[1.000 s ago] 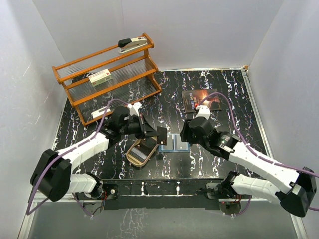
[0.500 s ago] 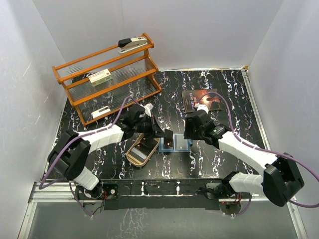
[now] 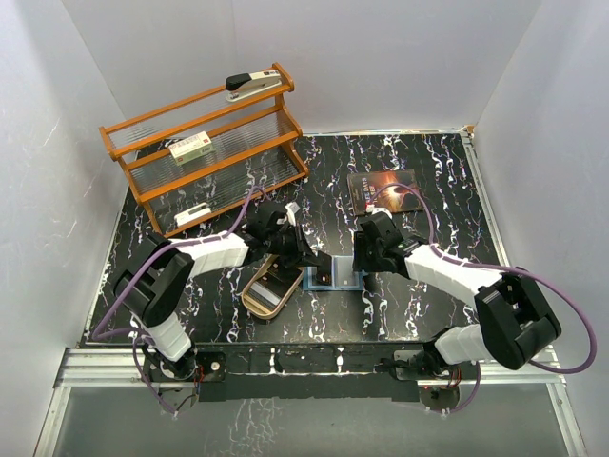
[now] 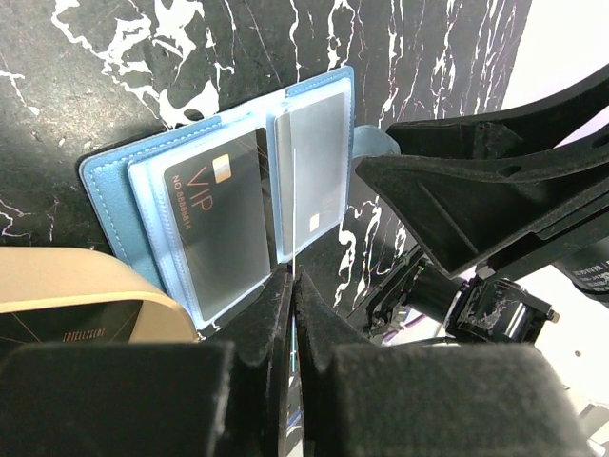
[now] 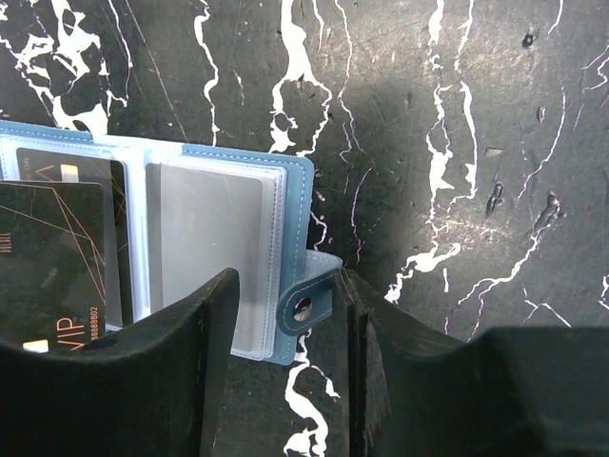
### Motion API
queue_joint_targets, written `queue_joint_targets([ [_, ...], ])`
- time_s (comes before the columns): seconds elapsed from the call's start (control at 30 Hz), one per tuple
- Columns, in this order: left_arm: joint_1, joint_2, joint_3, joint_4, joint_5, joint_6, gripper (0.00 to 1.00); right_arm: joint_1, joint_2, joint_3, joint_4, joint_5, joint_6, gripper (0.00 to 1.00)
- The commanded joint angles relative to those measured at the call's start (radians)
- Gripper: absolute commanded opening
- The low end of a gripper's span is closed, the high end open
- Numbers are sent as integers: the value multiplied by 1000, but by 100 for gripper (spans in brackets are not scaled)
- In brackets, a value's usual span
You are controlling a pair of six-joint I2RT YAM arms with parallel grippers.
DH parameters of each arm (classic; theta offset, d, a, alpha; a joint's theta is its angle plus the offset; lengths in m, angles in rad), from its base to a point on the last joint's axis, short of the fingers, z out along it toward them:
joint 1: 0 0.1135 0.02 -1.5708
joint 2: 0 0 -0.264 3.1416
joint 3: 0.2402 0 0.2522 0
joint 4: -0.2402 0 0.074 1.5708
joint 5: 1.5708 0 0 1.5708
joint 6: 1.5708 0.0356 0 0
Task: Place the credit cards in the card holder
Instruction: Insert the credit card into the card holder.
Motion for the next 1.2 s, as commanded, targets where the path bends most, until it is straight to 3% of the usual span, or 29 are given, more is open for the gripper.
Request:
queue_joint_targets([
  [0.0,-8,12,37,21,33,11,0,-9,11,-8,70,14,-18,40],
  [0.47,-24,89,58,22,43,33,0,-13,5,-83,98,-3,30,21],
  [1.17,-29,135,102,-44,-48,34,0,-13,-30,-143,135,-61,92,17],
])
